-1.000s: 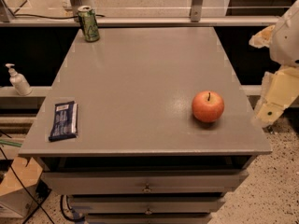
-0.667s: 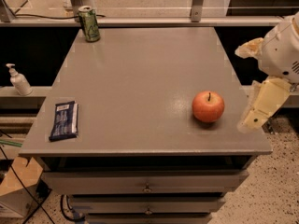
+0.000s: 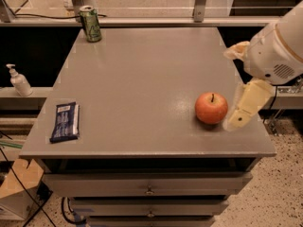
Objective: Move apple near green can
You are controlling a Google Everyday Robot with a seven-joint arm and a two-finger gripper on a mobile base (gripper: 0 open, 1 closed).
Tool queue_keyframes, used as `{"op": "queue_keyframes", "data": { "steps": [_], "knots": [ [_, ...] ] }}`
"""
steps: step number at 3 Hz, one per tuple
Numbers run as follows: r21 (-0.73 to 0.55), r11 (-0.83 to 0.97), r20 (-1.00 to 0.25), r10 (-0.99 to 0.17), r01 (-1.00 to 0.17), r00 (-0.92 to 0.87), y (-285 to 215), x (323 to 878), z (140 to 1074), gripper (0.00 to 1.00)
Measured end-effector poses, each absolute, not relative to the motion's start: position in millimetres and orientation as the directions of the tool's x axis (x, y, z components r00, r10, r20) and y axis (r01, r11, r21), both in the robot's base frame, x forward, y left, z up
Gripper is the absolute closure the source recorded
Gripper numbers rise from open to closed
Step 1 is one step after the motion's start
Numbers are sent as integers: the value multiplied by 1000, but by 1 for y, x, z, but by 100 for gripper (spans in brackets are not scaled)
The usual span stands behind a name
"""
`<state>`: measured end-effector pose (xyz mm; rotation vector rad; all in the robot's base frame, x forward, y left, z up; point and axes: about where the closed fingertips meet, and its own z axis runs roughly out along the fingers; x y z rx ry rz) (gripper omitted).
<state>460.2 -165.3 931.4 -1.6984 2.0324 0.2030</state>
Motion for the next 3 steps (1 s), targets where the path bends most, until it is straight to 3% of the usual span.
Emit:
{"op": "queue_keyframes", "data": {
  "steps": [3],
  "knots": [
    [-99, 303, -579, -792, -948, -192, -163, 498, 867, 0]
  ]
}}
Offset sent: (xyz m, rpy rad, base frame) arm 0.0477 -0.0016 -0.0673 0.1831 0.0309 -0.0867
